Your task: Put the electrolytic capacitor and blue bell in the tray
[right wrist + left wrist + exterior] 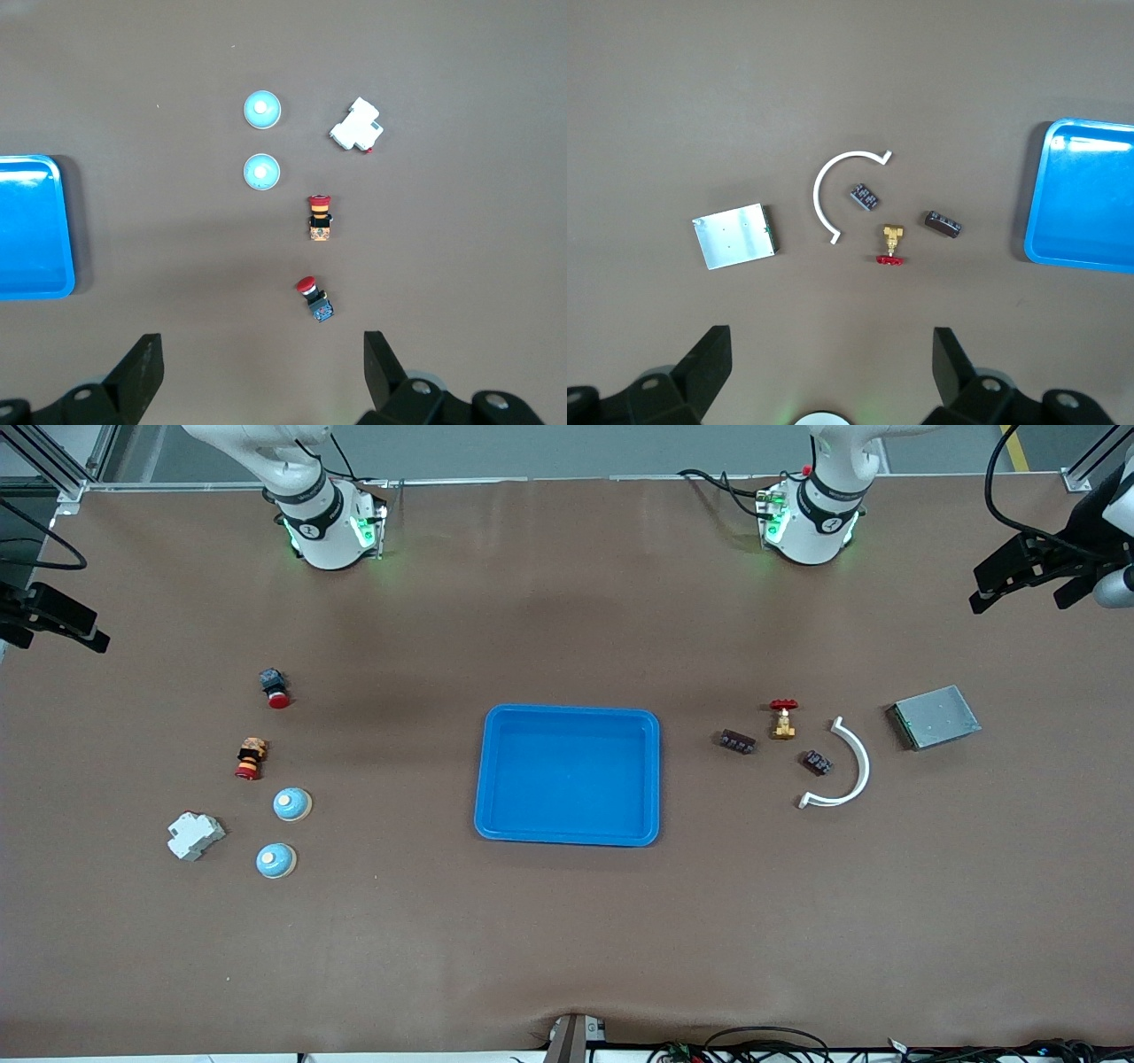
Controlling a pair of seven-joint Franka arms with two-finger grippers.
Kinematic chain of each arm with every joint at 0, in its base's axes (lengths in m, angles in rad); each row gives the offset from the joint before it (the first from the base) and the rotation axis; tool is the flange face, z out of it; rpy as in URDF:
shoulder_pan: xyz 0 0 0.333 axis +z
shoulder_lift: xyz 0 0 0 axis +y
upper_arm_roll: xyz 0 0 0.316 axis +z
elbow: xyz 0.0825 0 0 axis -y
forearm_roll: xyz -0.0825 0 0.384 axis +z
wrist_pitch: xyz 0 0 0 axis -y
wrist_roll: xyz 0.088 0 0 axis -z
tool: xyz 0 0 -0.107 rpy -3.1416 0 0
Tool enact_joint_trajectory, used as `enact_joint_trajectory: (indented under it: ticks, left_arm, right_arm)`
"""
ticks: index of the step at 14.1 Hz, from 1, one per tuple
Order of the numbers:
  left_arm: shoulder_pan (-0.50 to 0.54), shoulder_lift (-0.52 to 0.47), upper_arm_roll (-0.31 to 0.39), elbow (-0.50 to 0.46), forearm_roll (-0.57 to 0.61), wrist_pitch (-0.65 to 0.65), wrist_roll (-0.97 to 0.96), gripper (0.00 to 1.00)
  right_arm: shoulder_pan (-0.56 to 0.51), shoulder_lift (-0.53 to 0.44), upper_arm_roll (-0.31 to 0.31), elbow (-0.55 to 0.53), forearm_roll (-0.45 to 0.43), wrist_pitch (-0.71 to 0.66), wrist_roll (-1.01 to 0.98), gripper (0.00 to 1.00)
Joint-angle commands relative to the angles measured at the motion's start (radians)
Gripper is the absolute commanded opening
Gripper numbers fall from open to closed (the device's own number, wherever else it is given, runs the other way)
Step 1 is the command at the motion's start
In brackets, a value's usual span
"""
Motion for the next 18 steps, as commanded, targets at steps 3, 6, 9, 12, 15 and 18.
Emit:
enact_joint_trajectory:
  ticks: [3, 6, 9, 12, 15, 18]
  left_arm:
    - [0.002, 0.007, -0.001, 0.019, 0.016, -0.013, 0.007, 1.00]
    - [0.002, 0.013, -0.004, 0.018, 0.033, -0.013, 0.011, 1.00]
    - [0.002, 0.026, -0.005, -0.050, 0.033, -0.009, 0.004, 1.00]
    - [0.031, 0.027, -0.004, -0.152, 0.033, 0.031, -0.007, 1.00]
    - [0.047, 0.017, -0.001, -0.272, 0.033, 0.112, -0.029, 1.00]
    - [0.077, -0.014, -0.007, -0.418, 0.034, 0.271, -0.049, 1.00]
  right_arm:
    - [-0.018, -0.022, 0.008, -0.019, 0.014, 0.009, 0.001, 1.00]
    - [-0.013, -0.019, 0.011, 0.004, 0.012, 0.003, 0.012, 1.00]
    - [-0.010, -0.011, 0.012, 0.016, 0.014, 0.003, 0.013, 1.00]
    - [-0.010, -0.008, 0.014, -0.001, 0.014, 0.003, 0.013, 1.00]
    - [-0.010, -0.008, 0.014, -0.030, 0.014, 0.019, 0.012, 1.00]
    - [-0.013, -0.025, 0.014, -0.225, 0.015, 0.200, 0.012, 1.00]
